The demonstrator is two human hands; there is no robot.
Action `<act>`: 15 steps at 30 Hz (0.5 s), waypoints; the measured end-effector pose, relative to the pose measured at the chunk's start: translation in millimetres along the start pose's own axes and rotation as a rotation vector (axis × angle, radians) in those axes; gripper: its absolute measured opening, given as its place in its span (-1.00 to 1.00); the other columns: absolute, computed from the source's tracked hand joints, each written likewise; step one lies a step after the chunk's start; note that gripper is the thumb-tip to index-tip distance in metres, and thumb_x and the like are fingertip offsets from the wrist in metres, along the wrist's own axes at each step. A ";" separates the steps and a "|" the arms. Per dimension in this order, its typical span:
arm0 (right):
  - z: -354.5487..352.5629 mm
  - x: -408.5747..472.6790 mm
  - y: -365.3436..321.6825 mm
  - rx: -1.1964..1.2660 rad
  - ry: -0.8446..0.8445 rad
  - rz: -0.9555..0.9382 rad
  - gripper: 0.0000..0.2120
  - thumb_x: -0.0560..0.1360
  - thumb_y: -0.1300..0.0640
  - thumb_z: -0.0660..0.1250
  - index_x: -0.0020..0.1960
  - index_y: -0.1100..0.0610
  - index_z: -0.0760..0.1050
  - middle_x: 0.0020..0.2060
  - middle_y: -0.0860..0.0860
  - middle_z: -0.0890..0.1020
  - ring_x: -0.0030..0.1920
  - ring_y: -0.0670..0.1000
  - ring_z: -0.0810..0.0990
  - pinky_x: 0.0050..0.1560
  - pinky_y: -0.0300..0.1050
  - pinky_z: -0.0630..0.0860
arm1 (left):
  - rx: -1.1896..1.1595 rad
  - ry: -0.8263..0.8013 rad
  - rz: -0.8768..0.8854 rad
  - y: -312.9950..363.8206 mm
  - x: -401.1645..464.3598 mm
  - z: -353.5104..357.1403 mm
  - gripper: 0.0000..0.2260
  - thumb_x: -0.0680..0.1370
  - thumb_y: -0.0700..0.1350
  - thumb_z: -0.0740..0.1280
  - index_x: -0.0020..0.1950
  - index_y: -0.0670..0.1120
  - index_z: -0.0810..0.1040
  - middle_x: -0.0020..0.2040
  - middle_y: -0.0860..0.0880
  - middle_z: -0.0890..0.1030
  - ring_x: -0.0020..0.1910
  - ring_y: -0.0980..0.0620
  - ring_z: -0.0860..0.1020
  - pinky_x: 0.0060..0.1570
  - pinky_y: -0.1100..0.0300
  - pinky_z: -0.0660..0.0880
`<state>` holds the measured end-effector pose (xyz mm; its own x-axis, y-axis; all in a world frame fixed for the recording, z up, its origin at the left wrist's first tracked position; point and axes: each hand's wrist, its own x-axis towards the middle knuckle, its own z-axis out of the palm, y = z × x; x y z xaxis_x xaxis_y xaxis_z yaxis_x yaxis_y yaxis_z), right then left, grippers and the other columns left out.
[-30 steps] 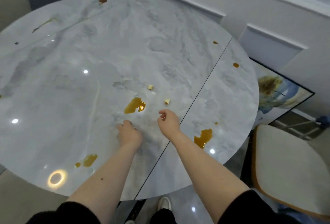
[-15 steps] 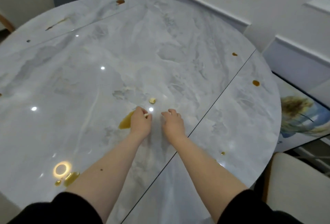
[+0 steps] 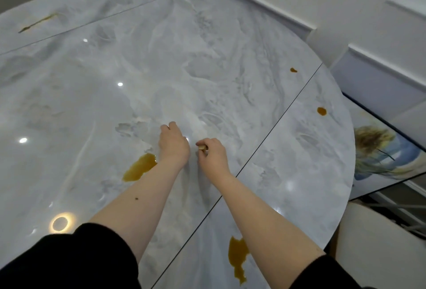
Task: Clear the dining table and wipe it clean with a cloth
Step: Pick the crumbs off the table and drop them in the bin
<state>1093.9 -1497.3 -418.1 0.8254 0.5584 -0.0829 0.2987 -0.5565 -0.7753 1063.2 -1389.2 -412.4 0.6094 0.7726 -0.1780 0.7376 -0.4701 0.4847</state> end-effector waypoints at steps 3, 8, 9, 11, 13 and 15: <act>-3.6 3.2 3.0 0.049 0.015 0.029 -0.76 0.49 0.34 0.22 0.11 0.21 0.54 0.03 0.11 0.52 0.00 0.02 0.51 0.06 -0.26 0.42 | 0.011 -0.005 -0.033 1.4 3.0 3.4 -0.74 0.50 -0.37 0.17 0.19 -0.24 0.35 0.22 -0.24 0.32 0.08 -0.25 0.45 -0.08 0.05 0.35; -13.1 4.6 9.4 0.093 0.027 0.063 -0.76 0.50 0.32 0.22 0.11 0.19 0.54 0.05 0.08 0.50 -0.09 -0.07 0.48 0.01 -0.34 0.39 | -0.008 0.010 -0.071 3.7 4.2 6.3 -0.72 0.47 -0.46 0.11 0.15 -0.27 0.35 0.21 -0.26 0.31 0.05 -0.27 0.46 -0.02 0.03 0.39; -14.8 4.1 9.9 0.099 0.033 0.066 -0.77 0.50 0.32 0.22 0.11 0.19 0.54 0.05 0.08 0.50 -0.09 -0.08 0.47 -0.02 -0.39 0.37 | -0.013 0.010 -0.073 3.8 4.9 6.0 -0.72 0.48 -0.46 0.10 0.16 -0.28 0.35 0.22 -0.26 0.31 0.07 -0.27 0.46 -0.01 0.05 0.38; -19.1 3.5 10.8 0.112 0.050 0.073 -0.77 0.50 0.33 0.22 0.10 0.20 0.55 0.05 0.08 0.50 -0.08 -0.09 0.46 -0.09 -0.49 0.36 | -0.041 0.016 -0.071 6.4 5.0 3.7 -0.73 0.51 -0.43 0.11 0.19 -0.28 0.35 0.23 -0.26 0.33 0.11 -0.26 0.44 0.02 0.07 0.36; -23.0 2.8 10.5 0.125 0.060 0.081 -0.77 0.50 0.32 0.22 0.10 0.20 0.55 0.05 0.08 0.50 -0.06 -0.09 0.46 -0.11 -0.52 0.35 | -0.101 0.030 -0.048 10.9 3.8 0.4 -0.76 0.54 -0.40 0.12 0.19 -0.29 0.37 0.22 -0.26 0.36 0.13 -0.24 0.44 0.02 0.10 0.35; -26.7 1.1 8.0 0.143 0.064 0.093 -0.77 0.51 0.31 0.21 0.11 0.19 0.55 0.05 0.08 0.51 -0.03 -0.08 0.47 -0.07 -0.44 0.36 | -0.173 0.039 -0.009 15.6 0.8 -3.2 -0.79 0.57 -0.36 0.11 0.19 -0.28 0.38 0.21 -0.24 0.37 0.10 -0.21 0.45 -0.03 0.16 0.32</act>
<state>1109.9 -1517.5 -407.6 0.8763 0.4658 -0.1226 0.1516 -0.5082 -0.8478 1074.3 -1394.5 -402.2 0.5886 0.7942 -0.1509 0.6800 -0.3855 0.6236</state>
